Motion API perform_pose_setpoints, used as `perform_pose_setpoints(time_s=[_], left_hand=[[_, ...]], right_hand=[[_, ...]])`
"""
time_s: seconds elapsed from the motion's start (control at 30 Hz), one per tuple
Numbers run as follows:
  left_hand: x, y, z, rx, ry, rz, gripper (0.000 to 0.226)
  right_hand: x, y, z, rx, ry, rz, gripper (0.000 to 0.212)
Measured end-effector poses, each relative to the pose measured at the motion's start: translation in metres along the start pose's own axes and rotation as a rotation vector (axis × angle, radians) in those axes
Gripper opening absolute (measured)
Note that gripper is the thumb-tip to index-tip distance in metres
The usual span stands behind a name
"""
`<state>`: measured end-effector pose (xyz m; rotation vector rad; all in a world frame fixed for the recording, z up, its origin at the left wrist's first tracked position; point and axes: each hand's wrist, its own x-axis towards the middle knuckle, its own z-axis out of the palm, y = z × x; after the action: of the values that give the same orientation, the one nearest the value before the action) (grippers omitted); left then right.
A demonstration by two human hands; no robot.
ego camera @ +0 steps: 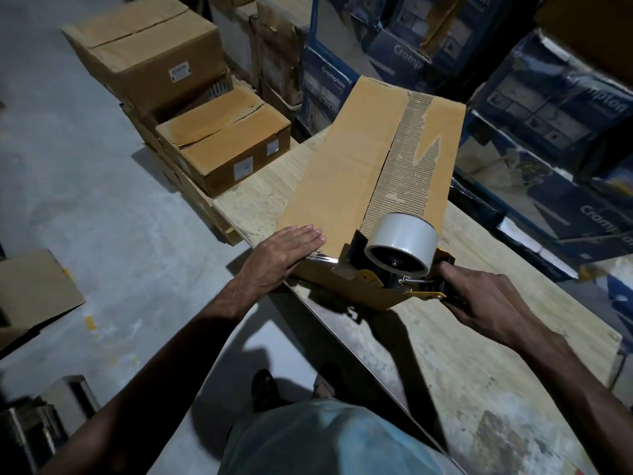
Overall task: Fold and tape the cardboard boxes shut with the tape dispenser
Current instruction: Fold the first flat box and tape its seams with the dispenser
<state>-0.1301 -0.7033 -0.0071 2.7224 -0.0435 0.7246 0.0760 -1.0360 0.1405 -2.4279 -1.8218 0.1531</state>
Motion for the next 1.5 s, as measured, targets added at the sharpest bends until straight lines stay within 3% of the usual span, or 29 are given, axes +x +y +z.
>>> perform_pose_setpoints(time_s=[0.4,0.6,0.8,1.0,1.37,1.5], left_hand=[[-0.002,-0.004,0.006,0.010,0.008,-0.002,0.075],[0.003,0.015,0.004,0.098,0.078,-0.041,0.044],[0.020,0.062,0.039,0.169,-0.009,0.052,0.056],[0.052,0.113,0.057,0.166,-0.090,0.030,0.060],[0.052,0.108,0.058,0.137,-0.084,0.075,0.074],[0.051,0.104,0.063,0.084,-0.084,0.075,0.078]], right_hand=[[-0.056,0.031,-0.015,-0.038,-0.028,0.102,0.048],[-0.058,0.032,-0.013,-0.008,-0.012,0.095,0.044],[-0.058,0.035,-0.014,-0.005,0.008,0.079,0.036],[-0.060,0.035,-0.011,-0.012,0.026,0.079,0.048],[-0.067,0.043,-0.014,-0.069,-0.054,0.096,0.039],[-0.100,0.063,-0.031,-0.108,-0.030,0.129,0.048]])
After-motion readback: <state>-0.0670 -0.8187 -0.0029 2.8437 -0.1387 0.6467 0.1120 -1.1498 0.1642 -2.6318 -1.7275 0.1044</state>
